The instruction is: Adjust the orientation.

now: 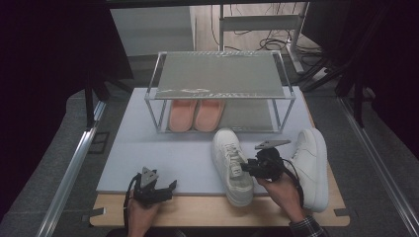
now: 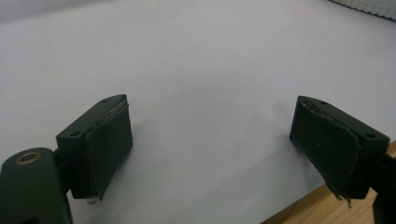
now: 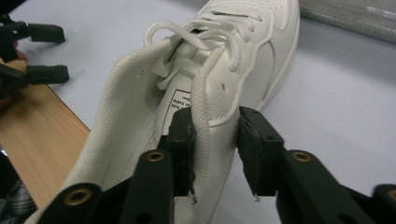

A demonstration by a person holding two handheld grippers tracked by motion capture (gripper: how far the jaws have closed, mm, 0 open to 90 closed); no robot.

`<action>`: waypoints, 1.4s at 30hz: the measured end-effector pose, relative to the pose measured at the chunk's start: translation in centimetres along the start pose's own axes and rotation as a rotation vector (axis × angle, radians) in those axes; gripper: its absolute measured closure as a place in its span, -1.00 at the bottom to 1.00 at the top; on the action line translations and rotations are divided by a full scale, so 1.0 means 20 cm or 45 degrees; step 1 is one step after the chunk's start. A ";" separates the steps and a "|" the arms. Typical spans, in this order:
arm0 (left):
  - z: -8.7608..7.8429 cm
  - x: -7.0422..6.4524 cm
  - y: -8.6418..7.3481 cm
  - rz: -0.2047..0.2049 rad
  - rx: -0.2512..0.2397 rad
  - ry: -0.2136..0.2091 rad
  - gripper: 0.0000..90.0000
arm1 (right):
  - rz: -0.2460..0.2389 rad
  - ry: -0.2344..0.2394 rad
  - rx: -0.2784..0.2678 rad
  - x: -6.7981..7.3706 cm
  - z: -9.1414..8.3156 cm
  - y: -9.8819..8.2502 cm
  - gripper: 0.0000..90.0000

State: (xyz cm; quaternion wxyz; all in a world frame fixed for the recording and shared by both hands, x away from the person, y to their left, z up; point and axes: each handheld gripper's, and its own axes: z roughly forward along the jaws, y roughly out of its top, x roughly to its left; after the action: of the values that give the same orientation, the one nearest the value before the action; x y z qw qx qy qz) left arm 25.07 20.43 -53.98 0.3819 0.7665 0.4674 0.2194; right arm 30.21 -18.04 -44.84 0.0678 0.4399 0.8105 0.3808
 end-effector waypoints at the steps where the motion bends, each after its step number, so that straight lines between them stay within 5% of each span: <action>1: 0.00 0.00 0.00 -0.004 0.000 0.000 -0.72 | 0.021 0.009 -0.004 -0.01 0.00 0.00 0.59; 18: 0.00 0.00 0.00 -0.003 0.001 -0.001 -0.72 | 0.295 0.161 -0.063 -0.10 -0.02 -0.01 0.81; 28: 0.00 0.00 0.00 -0.003 0.001 -0.001 -0.72 | 0.382 0.252 -0.081 -0.12 -0.03 0.01 0.82; 42: 0.00 0.00 0.00 -0.001 -0.001 -0.001 -0.72 | 0.430 0.404 -0.172 -0.12 -0.13 0.10 0.82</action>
State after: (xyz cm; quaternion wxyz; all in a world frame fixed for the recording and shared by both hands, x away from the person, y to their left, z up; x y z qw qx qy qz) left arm 25.07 20.45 -53.98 0.3824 0.7664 0.4674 0.2191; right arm 31.85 -20.66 -42.14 -0.0958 0.4983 0.6985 0.5046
